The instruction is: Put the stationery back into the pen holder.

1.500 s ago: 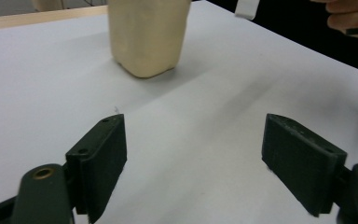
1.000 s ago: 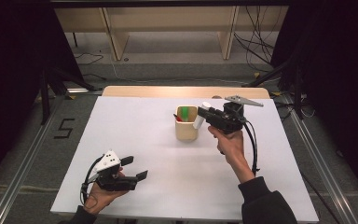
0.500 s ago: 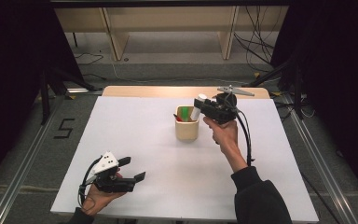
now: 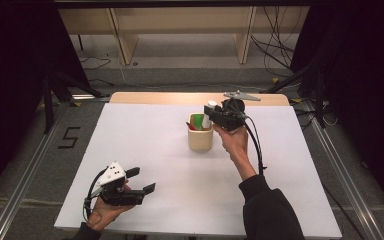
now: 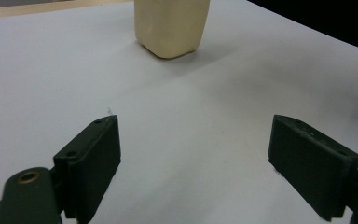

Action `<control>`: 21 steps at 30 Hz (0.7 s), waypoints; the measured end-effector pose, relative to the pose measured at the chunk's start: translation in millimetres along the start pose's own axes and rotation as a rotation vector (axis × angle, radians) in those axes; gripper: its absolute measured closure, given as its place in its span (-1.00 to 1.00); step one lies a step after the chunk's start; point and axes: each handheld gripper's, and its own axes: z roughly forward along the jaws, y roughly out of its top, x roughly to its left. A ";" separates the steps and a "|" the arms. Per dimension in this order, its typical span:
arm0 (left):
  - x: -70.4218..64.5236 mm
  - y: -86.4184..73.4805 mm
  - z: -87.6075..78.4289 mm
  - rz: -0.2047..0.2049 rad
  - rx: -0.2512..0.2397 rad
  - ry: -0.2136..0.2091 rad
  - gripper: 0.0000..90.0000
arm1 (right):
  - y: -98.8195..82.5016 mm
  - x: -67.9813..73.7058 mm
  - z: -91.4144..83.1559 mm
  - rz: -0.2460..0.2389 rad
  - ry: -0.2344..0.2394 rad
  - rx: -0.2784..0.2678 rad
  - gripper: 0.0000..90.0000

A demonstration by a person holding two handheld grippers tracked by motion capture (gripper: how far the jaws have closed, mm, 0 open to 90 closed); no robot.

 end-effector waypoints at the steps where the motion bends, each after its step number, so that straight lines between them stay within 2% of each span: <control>1: 0.0 -0.1 0.1 0.000 0.000 0.000 -0.64 | -0.6 0.1 1.4 -0.003 -0.004 0.006 0.50; 8: -0.1 -1.2 1.4 -0.005 0.000 -0.001 -0.64 | -6.5 -0.3 12.9 -0.026 -0.043 0.051 0.50; 15: 1.2 -1.4 0.6 -0.015 -0.013 0.006 -0.64 | -12.2 0.9 23.2 -0.037 -0.055 0.096 0.47; 16: 1.2 -1.6 0.6 -0.012 -0.010 0.004 -0.64 | -13.3 0.0 24.9 -0.028 -0.050 0.107 0.39; 18: 0.9 -1.7 1.0 -0.008 -0.004 0.002 -0.64 | -13.3 -2.2 26.7 -0.005 -0.028 0.129 -0.03; 19: 0.7 -1.9 1.3 -0.009 -0.003 0.001 -0.64 | -12.7 -2.4 25.8 -0.002 -0.030 0.127 -0.16; 21: 0.8 -2.3 2.0 -0.013 -0.002 -0.001 -0.64 | -9.9 -1.9 19.5 -0.010 -0.045 0.099 -0.24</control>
